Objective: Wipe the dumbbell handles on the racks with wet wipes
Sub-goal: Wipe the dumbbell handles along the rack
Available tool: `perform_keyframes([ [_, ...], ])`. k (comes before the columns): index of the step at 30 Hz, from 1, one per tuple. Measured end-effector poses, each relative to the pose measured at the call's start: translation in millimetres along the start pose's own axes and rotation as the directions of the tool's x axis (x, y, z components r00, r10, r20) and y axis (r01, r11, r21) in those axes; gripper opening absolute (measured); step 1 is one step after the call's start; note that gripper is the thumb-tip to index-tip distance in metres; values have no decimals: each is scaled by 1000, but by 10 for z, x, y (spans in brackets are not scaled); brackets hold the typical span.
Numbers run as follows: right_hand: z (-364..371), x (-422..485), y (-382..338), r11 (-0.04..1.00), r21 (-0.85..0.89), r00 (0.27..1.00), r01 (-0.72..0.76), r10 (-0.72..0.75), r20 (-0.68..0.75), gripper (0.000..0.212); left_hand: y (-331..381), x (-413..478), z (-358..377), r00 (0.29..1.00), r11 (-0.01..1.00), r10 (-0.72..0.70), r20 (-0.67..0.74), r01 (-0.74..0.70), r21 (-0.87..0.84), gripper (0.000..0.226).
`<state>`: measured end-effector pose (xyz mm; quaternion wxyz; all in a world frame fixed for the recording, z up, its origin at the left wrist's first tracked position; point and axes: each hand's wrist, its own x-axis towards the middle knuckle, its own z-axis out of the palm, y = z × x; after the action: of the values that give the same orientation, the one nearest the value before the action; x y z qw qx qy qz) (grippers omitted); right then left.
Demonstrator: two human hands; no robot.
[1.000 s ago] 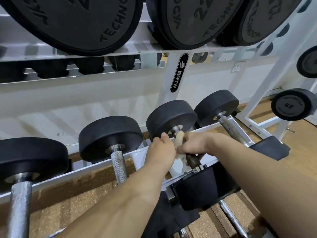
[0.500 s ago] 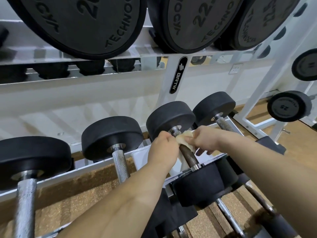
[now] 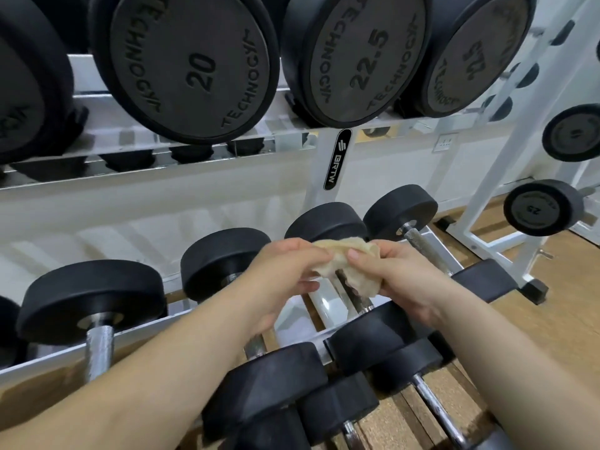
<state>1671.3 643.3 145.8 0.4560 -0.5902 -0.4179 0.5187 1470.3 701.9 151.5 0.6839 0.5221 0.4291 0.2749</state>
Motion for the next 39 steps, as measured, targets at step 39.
perform_keyframes([
  [39,869,-94,146,799,529,907,-286,48,419,65,784,-540,-376,958,991,121,262,-100,-91,28],
])
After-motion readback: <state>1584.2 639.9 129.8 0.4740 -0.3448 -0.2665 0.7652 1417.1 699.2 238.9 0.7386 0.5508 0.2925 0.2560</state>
